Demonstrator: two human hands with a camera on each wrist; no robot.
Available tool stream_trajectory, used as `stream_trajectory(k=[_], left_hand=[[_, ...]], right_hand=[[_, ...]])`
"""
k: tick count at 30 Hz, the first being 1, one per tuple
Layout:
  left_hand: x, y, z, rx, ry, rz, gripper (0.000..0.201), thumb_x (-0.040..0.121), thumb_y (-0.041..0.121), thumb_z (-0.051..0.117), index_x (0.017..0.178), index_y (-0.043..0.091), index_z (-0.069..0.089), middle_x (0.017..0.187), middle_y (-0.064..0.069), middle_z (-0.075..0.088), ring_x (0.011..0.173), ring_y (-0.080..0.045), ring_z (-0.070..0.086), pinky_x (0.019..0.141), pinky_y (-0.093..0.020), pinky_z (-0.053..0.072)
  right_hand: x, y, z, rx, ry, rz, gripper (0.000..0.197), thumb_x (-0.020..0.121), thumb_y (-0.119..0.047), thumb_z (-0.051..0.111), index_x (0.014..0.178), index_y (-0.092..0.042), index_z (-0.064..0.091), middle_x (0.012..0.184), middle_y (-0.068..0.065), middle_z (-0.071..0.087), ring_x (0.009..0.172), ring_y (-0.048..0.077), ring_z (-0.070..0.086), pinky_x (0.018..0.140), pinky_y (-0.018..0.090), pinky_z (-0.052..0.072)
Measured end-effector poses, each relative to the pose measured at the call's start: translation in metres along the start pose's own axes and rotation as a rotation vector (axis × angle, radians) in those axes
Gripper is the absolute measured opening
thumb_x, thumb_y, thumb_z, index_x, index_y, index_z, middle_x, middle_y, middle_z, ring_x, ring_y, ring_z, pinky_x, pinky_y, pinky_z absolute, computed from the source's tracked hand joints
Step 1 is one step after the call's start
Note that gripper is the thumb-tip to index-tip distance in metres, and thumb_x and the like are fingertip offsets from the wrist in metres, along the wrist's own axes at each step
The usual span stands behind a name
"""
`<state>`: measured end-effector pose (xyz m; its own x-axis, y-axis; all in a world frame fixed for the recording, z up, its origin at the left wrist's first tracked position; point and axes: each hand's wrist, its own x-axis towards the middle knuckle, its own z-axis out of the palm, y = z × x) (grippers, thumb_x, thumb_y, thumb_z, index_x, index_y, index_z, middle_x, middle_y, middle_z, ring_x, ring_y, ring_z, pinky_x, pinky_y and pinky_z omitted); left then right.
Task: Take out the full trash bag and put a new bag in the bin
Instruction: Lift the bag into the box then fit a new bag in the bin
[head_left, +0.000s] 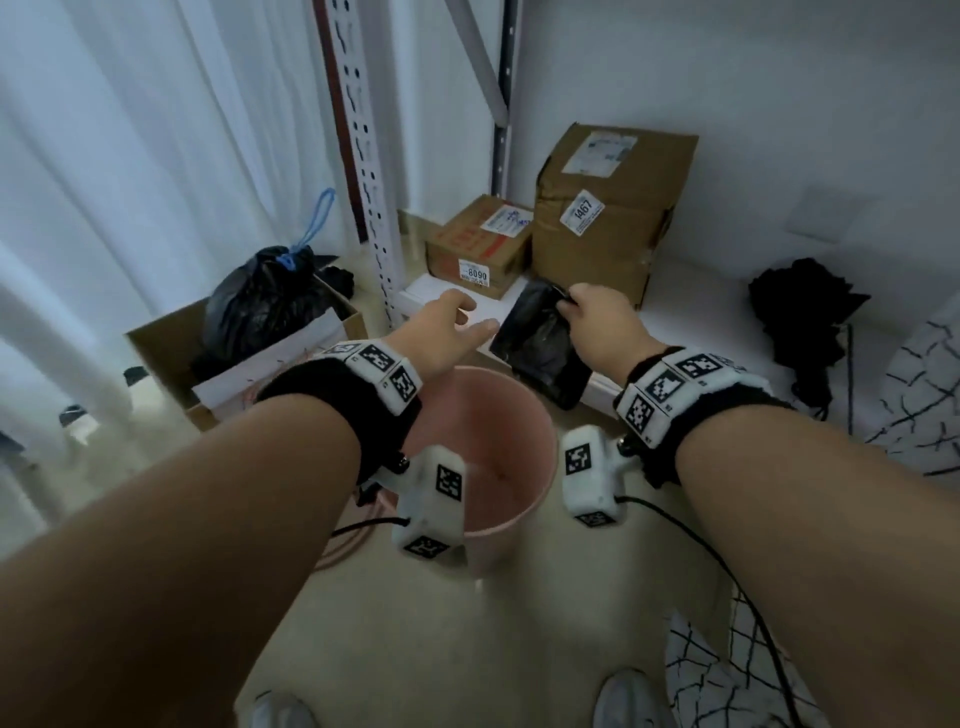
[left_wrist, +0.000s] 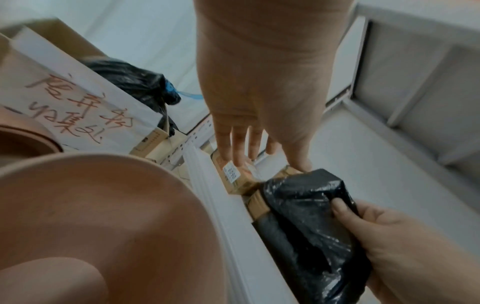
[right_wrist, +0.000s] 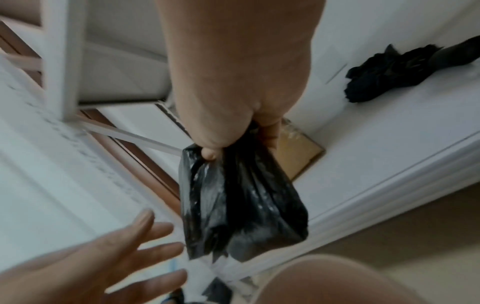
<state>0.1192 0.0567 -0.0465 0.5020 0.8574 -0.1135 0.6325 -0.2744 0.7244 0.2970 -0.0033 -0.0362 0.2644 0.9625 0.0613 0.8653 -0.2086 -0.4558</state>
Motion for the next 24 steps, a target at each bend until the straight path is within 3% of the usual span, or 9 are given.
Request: stream_trajectory(k=[3, 4, 6, 9, 11, 14, 18, 21, 24], left_hand=[[-0.038, 0.004, -0.029, -0.376, -0.047, -0.107, 0.086, 0.073, 0.060, 0.065, 0.142, 0.019, 0.032, 0.135, -0.010, 0.052, 0.116, -0.026, 0.058, 0.097, -0.045, 0.050], [-0.047, 0.004, -0.038, -0.499, -0.073, -0.118, 0.080, 0.074, 0.053, 0.069, 0.139, 0.017, 0.038, 0.129, -0.012, 0.058, 0.112, -0.028, 0.061, 0.097, -0.046, 0.051], [-0.067, 0.008, -0.057, -0.652, -0.103, -0.063, 0.045, 0.088, 0.026, 0.063, 0.128, 0.009, 0.051, 0.116, -0.016, 0.064, 0.103, -0.030, 0.063, 0.090, -0.039, 0.054], [-0.082, 0.008, -0.074, -0.638, 0.047, 0.045, 0.030, 0.093, 0.011, 0.056, 0.118, -0.004, 0.058, 0.111, -0.027, 0.062, 0.098, -0.036, 0.060, 0.089, -0.043, 0.050], [-0.085, 0.002, -0.080, -0.614, 0.171, 0.059, 0.031, 0.092, 0.013, 0.059, 0.114, -0.008, 0.059, 0.112, -0.031, 0.063, 0.100, -0.041, 0.063, 0.096, -0.050, 0.049], [-0.083, -0.010, -0.085, -0.546, 0.269, 0.035, 0.030, 0.090, 0.015, 0.061, 0.113, -0.004, 0.059, 0.112, -0.027, 0.065, 0.101, -0.036, 0.065, 0.092, -0.051, 0.052], [-0.078, -0.013, -0.080, -0.472, 0.216, 0.009, 0.037, 0.090, 0.022, 0.062, 0.116, -0.002, 0.052, 0.116, -0.025, 0.061, 0.093, -0.027, 0.065, 0.079, -0.039, 0.058], [-0.079, -0.004, -0.072, -0.117, 0.415, 0.142, 0.056, 0.081, 0.038, 0.070, 0.119, 0.006, 0.044, 0.119, -0.011, 0.048, 0.102, -0.021, 0.052, 0.091, -0.034, 0.047], [-0.084, 0.012, -0.064, 0.226, 0.300, 0.375, 0.066, 0.073, 0.054, 0.070, 0.119, 0.013, 0.048, 0.118, -0.005, 0.044, 0.107, -0.021, 0.047, 0.098, -0.032, 0.041]], right_hand=[[-0.013, -0.056, -0.014, 0.069, -0.057, -0.128, 0.027, 0.101, -0.019, 0.039, 0.078, -0.007, 0.048, 0.102, 0.024, 0.061, 0.099, 0.036, 0.056, 0.066, 0.026, 0.024], [-0.018, -0.072, -0.018, 0.101, -0.064, -0.159, 0.027, 0.101, -0.021, 0.039, 0.084, -0.005, 0.054, 0.103, 0.023, 0.062, 0.098, 0.035, 0.056, 0.066, 0.026, 0.025], [-0.028, -0.098, -0.023, 0.159, -0.033, -0.198, 0.032, 0.101, -0.023, 0.038, 0.094, 0.001, 0.059, 0.103, 0.022, 0.063, 0.097, 0.033, 0.056, 0.067, 0.026, 0.026], [-0.041, -0.118, -0.023, 0.309, 0.032, -0.229, 0.029, 0.099, -0.030, 0.042, 0.096, -0.006, 0.058, 0.095, 0.012, 0.062, 0.091, 0.027, 0.058, 0.067, 0.027, 0.030], [-0.053, -0.122, -0.016, 0.546, 0.015, -0.187, 0.028, 0.091, -0.036, 0.058, 0.104, -0.012, 0.053, 0.101, 0.003, 0.061, 0.093, 0.017, 0.058, 0.071, 0.024, 0.041], [-0.060, -0.120, -0.013, 0.686, -0.077, -0.109, 0.059, 0.076, -0.030, 0.077, 0.124, -0.010, 0.048, 0.121, 0.006, 0.061, 0.110, 0.019, 0.059, 0.094, 0.035, 0.050], [-0.055, -0.111, -0.023, 0.738, 0.012, -0.086, 0.025, 0.084, -0.006, 0.066, 0.107, -0.004, 0.057, 0.106, 0.011, 0.063, 0.099, 0.024, 0.062, 0.086, 0.034, 0.052], [-0.053, -0.098, -0.024, 0.583, 0.145, -0.071, 0.022, 0.087, -0.013, 0.063, 0.105, -0.001, 0.065, 0.104, 0.014, 0.068, 0.100, 0.028, 0.063, 0.090, 0.040, 0.051], [-0.051, -0.095, -0.021, 0.552, 0.187, -0.004, 0.020, 0.088, -0.021, 0.063, 0.091, -0.001, 0.068, 0.091, 0.014, 0.069, 0.091, 0.030, 0.064, 0.082, 0.041, 0.051]])
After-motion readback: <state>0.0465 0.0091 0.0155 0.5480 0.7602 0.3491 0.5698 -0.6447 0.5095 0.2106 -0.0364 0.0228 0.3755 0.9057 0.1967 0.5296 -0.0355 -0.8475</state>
